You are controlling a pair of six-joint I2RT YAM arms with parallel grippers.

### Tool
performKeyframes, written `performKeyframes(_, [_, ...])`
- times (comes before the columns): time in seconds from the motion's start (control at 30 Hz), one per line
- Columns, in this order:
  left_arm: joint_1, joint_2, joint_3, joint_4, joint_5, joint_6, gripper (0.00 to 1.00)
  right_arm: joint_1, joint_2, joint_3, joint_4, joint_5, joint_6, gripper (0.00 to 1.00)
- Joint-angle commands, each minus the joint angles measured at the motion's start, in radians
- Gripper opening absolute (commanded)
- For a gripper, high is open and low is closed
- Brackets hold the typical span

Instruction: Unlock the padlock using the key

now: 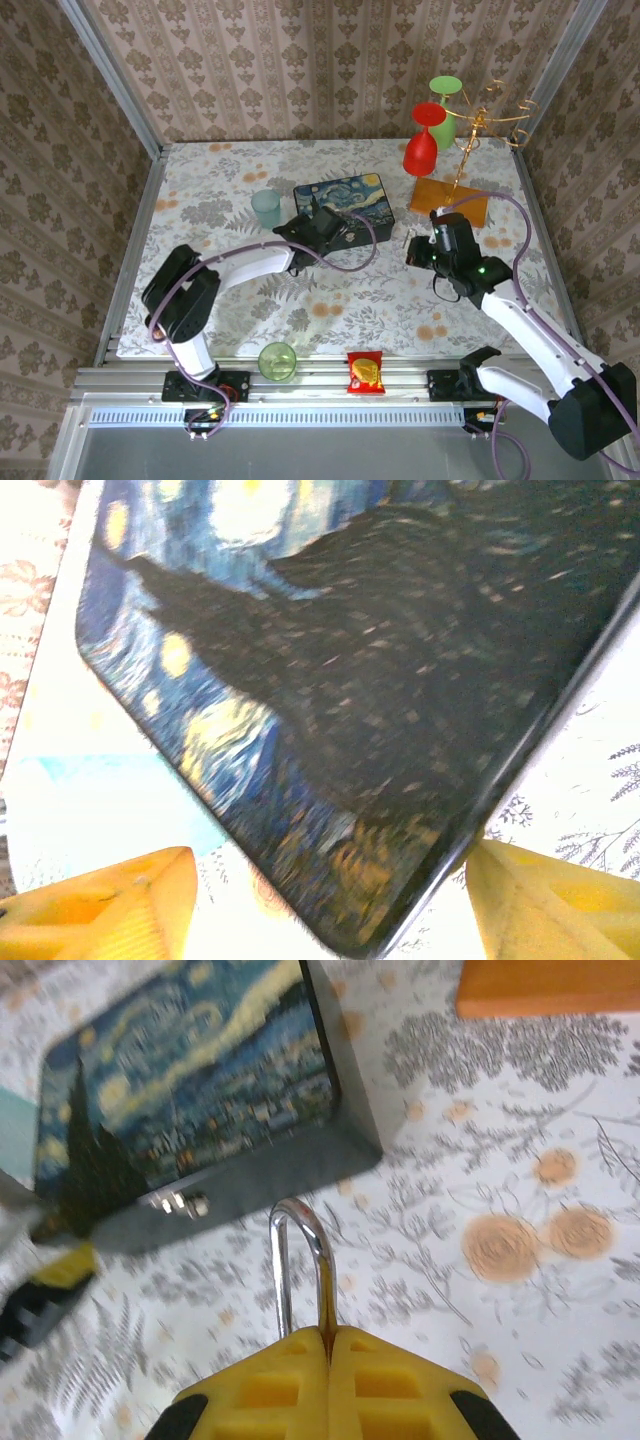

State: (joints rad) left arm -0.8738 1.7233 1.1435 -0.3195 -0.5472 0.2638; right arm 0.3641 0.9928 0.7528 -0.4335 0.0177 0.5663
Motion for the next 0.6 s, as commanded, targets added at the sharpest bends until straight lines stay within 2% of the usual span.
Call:
performKeyframes(0.0, [-0.017,-0.101,-0.040,0.048,0.024,-0.042,0.75,-0.003,0.053,0.062,-0.272,-0.029,-0.106,0.00])
performKeyframes(0.17, [-0.030,-0.227,-0.084,0.058,0.077,-0.161,0.76,0.003,0.122,0.102,-0.410,0.087,-0.132,0.00])
performKeyframes(0.3, [-0.035,-0.384,-0.177,0.110,0.202,-0.280,0.79,-0.003,0.120,0.112,-0.466,0.176,-0.145,0.00])
performKeyframes(0.4, [-0.038,-0.490,-0.248,0.143,0.284,-0.341,0.79,-0.023,0.150,0.097,-0.421,0.118,-0.154,0.00])
performKeyframes(0.57, [-0.040,-0.616,-0.318,0.136,0.343,-0.410,0.78,-0.019,0.232,0.063,-0.287,0.062,-0.136,0.00])
